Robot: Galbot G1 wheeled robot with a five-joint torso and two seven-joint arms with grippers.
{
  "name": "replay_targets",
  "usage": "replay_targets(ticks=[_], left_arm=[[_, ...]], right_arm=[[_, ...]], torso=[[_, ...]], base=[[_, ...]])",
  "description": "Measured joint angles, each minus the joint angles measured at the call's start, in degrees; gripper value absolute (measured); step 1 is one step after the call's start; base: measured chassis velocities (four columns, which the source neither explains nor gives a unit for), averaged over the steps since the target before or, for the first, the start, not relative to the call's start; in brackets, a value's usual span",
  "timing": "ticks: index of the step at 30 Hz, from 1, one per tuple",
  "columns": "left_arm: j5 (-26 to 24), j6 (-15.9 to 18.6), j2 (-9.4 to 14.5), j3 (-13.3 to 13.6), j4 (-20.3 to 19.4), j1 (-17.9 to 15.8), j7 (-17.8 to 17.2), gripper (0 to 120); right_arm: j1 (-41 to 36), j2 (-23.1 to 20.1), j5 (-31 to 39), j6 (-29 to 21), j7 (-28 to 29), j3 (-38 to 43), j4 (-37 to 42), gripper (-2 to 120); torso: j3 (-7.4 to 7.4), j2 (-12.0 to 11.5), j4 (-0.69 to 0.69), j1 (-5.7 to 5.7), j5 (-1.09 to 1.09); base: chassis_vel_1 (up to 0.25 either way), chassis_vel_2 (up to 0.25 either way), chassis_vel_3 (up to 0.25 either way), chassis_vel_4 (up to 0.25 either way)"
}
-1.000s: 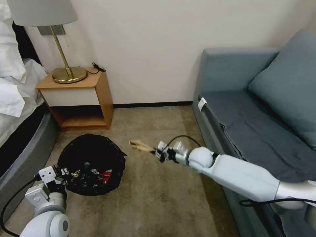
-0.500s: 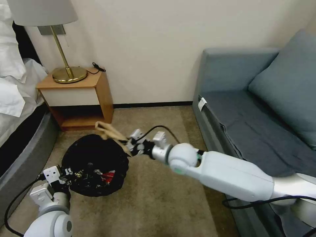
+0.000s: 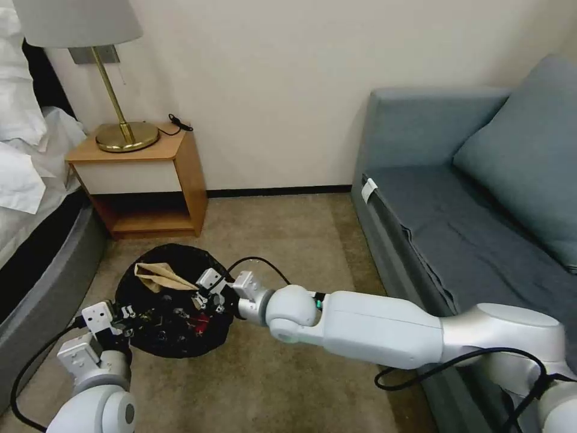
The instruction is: Pick up the trash bin, then pick up the garbage on the floor and place it into the trash bin.
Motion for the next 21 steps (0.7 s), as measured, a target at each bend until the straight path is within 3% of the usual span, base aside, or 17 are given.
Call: replay_targets(ticks=[6,8,11,12,14,21], left_arm=[[0.05,-0.12,-0.02,0.13,0.03,-0.02,0.01,4],[0.14,-0.14,-0.03,0.26,0.09,-0.06,0.02,4],[0.22,-0.15,-0.03,0.42,0.22,-0.07,0.02,4],[0.24,-0.16,-0.03,0.48,0.40,-0.14,0.02,4],[0.25,-0.17,-0.03,0.50,0.47,-0.17,0.02,4],[0.26,-0.28,-0.03,0.72,0.72,-0.20,-0.02,4]], right_arm=[[0.31,0.56,-1.40,-0.47,0.60,-0.24,-0.91,3],[0.31,0.49,-1.52,-0.55,0.73,-0.25,-0.92,15],[0.31,0.41,-1.58,-0.55,0.85,-0.23,-0.89,22],[0.28,0.27,-1.59,-0.55,0.95,-0.10,-0.70,30],[0.28,0.17,-1.60,-0.55,0.99,-0.05,-0.62,33],[0.28,-0.36,-1.61,-0.54,1.12,0.40,0.00,62]], torso=[[0.00,0.00,-0.01,0.00,0.00],[0.00,0.00,-0.01,0.00,0.00],[0.00,0.00,-0.01,0.00,0.00],[0.00,0.00,-0.01,0.00,0.00],[0.00,0.00,-0.01,0.00,0.00],[0.00,0.00,-0.01,0.00,0.00]], base=[[0.000,0.000,0.000,0.000],[0.000,0.000,0.000,0.000],[0.000,0.000,0.000,0.000],[0.000,0.000,0.000,0.000],[0.000,0.000,0.000,0.000],[0.000,0.000,0.000,0.000]])
